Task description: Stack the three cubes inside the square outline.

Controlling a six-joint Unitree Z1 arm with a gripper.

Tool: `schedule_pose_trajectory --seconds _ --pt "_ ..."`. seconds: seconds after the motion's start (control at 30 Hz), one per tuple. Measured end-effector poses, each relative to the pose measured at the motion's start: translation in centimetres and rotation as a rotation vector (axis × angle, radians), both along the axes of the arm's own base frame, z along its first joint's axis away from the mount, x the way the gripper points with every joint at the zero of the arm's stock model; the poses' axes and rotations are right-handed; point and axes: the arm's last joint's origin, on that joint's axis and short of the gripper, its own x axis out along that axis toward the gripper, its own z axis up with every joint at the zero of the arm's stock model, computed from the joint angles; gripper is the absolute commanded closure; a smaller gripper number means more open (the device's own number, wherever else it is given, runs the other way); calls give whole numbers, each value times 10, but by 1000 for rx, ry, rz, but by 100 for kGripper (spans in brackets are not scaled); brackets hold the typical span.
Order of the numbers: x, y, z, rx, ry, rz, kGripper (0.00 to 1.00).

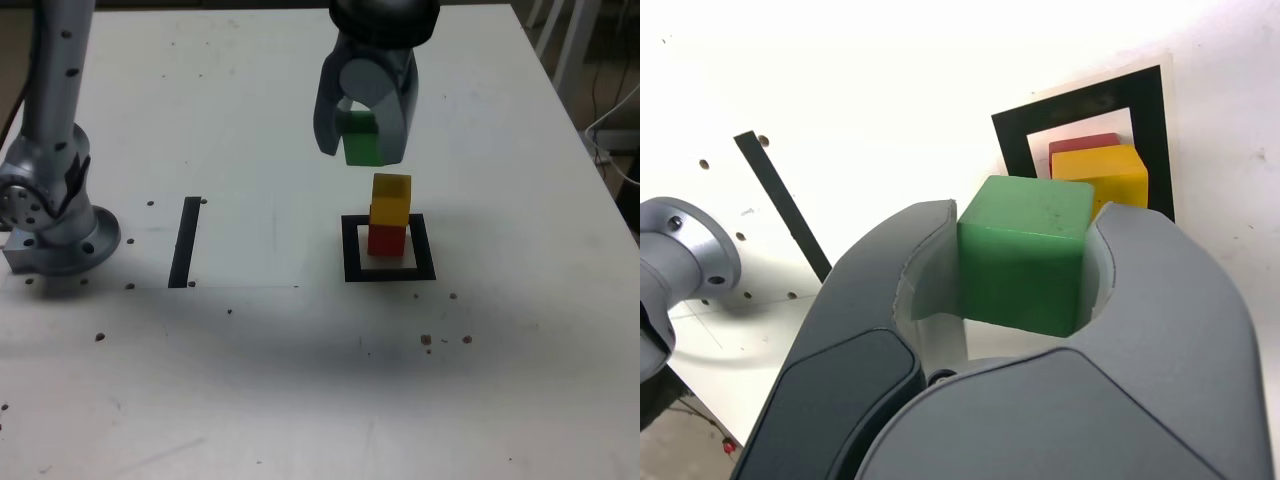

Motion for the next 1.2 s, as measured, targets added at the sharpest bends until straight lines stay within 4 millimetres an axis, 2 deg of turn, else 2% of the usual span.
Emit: schedule_pose_trajectory --seconds 0.67,1.03,1.13,1.2 --pt "17 -19 -12 -12 8 -18 69" --pt "22 -19 -16 10 11 -23 69" --pt "22 -18 -16 14 10 -24 62" --pt "22 -18 -16 15 9 -24 46"
